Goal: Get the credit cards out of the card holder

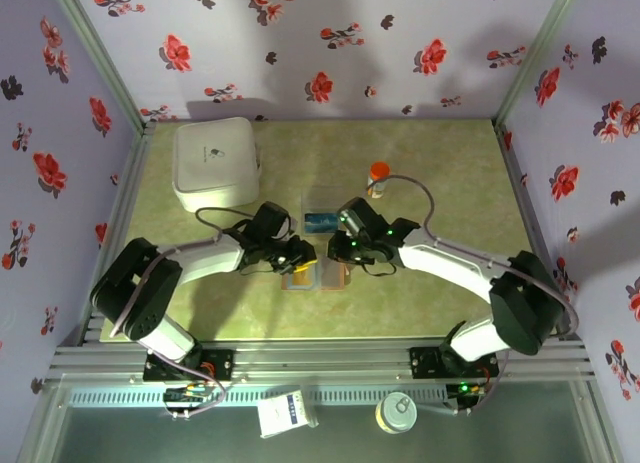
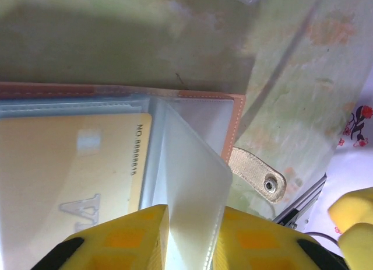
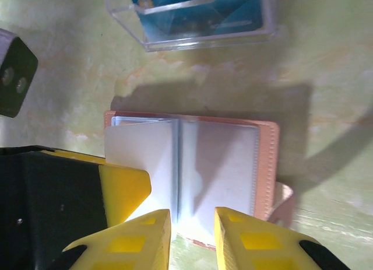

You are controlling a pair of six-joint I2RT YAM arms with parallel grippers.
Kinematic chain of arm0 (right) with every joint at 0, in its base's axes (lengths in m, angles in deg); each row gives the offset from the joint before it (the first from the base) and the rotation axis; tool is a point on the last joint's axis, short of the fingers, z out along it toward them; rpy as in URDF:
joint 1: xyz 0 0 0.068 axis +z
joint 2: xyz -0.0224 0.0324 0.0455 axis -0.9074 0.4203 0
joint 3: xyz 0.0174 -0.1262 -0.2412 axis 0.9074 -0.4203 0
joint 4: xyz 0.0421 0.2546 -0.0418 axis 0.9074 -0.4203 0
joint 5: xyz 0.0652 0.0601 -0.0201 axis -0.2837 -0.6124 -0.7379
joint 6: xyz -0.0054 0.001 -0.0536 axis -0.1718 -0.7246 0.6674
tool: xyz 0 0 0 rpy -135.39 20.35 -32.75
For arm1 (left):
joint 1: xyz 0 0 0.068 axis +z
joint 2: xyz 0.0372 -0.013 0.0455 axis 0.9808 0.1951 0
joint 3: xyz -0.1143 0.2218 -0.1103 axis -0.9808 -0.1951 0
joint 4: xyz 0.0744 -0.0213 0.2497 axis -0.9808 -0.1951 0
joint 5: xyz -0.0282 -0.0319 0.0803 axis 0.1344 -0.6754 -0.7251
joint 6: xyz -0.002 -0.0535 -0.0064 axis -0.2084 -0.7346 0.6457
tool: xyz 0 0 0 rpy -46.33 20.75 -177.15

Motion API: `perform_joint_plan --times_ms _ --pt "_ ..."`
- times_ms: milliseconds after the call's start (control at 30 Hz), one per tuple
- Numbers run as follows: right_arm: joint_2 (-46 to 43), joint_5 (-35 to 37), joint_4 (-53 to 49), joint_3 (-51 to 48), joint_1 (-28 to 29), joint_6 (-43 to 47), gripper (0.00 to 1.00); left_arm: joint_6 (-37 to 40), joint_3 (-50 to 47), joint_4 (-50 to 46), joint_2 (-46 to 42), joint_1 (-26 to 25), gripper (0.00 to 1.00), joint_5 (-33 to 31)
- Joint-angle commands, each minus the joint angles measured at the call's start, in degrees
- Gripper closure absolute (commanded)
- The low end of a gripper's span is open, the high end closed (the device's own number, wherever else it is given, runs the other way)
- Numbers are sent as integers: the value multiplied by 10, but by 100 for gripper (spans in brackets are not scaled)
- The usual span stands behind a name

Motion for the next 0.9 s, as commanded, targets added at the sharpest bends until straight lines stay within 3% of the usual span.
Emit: perform_joint_plan --times_ms 0,300,867 --pt "-36 12 -8 -27 -18 13 74 -9 29 -27 20 -12 75 -16" --pt "-95 10 -13 -78 -50 17 72 -12 75 -42 66 -40 76 -21" --pt "-115 1 -10 -102 -62 18 70 7 134 -79 95 -55 74 -26"
